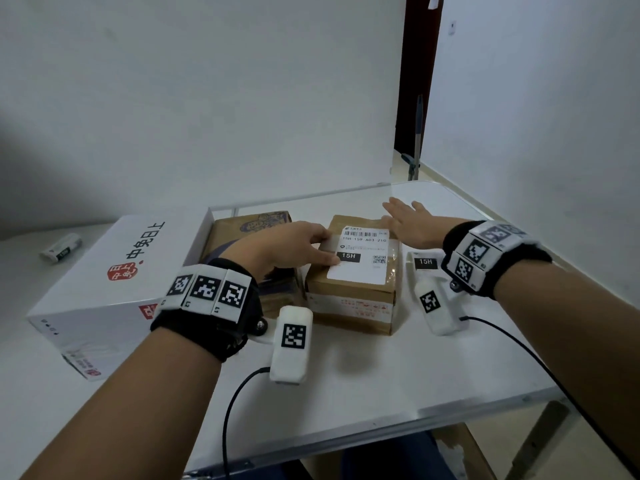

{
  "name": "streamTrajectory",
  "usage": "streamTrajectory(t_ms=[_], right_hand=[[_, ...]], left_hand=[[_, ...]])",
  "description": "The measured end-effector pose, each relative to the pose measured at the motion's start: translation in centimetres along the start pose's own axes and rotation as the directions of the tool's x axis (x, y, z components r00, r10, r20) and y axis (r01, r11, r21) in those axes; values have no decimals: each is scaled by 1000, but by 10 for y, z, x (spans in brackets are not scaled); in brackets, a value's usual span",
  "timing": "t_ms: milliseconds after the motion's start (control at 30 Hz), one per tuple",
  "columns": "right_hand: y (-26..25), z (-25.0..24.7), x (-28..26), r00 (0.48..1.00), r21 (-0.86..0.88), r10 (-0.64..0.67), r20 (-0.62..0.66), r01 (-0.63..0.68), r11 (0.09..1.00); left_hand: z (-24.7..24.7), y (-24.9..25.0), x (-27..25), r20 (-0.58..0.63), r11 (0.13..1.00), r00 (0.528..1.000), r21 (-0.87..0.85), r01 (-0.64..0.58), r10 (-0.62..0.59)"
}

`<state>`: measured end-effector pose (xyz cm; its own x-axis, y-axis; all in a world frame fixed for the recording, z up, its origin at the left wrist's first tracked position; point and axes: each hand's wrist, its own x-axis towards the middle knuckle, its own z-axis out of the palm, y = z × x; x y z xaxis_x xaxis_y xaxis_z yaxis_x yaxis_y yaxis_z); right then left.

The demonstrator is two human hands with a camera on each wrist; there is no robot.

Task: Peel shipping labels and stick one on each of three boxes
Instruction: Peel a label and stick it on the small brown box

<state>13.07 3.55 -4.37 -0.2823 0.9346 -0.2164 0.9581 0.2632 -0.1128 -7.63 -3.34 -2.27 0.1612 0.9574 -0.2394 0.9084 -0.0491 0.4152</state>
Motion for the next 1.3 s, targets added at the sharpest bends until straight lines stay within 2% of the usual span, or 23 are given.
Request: streamTrajectory(t_ms=[167, 300, 400, 433, 667, 1067, 1300], right_hand=[[-13, -7, -21, 995, 101, -72, -63, 79, 992], [-26, 5, -30, 986, 54, -150, -69, 154, 987], [-33, 13, -34, 979, 9, -194, -65, 195, 981], [-36, 15, -35, 977, -1, -207, -56, 207, 978], [-49, 23, -27, 977, -79, -212, 33, 214, 974], [-46, 10, -21, 986, -58, -114, 119, 122, 991], [-39, 10, -20, 992, -46, -86, 89, 91, 995]], left_hand=[[-4, 5, 2, 152, 987, 986, -156, -46, 70], [-4, 11, 1, 230, 988, 968, -133, -76, 105], [0, 17, 0, 157, 982, 987, 182, -55, 26], [1, 17, 0, 141, 972, 990, 231, -49, 17], [4, 13, 5, 165, 988, 982, 108, -108, 90], [5, 9, 6, 142, 986, 989, 150, -68, 47], [4, 10, 7, 155, 988, 987, 142, -67, 45]])
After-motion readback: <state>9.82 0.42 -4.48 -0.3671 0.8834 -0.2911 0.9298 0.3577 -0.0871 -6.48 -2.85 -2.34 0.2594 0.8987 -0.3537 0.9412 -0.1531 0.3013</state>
